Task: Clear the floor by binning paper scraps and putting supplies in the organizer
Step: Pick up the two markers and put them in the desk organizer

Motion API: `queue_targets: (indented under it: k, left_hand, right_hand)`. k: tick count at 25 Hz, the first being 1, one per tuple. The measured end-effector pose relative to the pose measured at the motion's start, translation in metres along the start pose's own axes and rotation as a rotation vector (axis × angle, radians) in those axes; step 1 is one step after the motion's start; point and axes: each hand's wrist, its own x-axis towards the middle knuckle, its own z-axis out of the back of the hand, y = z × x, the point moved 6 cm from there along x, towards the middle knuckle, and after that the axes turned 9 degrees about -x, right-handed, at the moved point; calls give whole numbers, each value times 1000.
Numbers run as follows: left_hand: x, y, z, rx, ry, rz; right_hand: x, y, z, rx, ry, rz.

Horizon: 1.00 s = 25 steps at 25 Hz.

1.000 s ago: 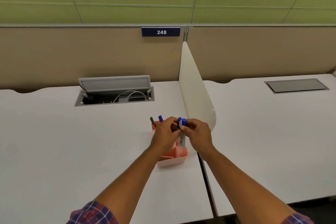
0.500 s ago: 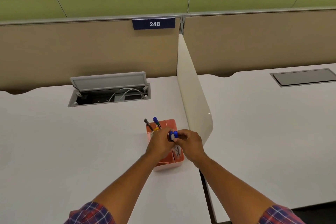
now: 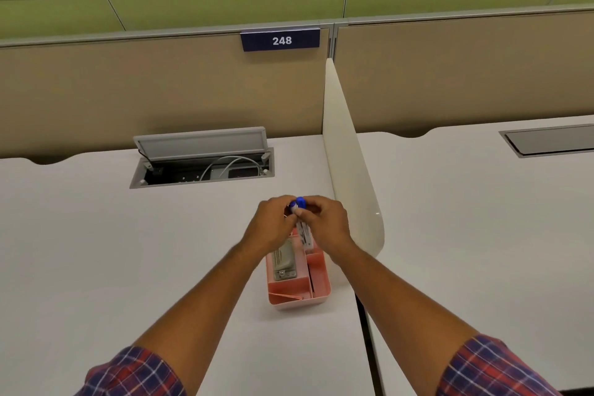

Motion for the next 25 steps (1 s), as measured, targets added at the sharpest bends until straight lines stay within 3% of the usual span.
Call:
queue_targets:
  k: [8,25]
  left_hand:
    - [39,24,31,-28,-134,79]
    - [27,54,0,235,-89,253]
  right_hand:
    - [48,16,-24,-32,-46,14]
    - [44,-44,-48,-255,21,-55]
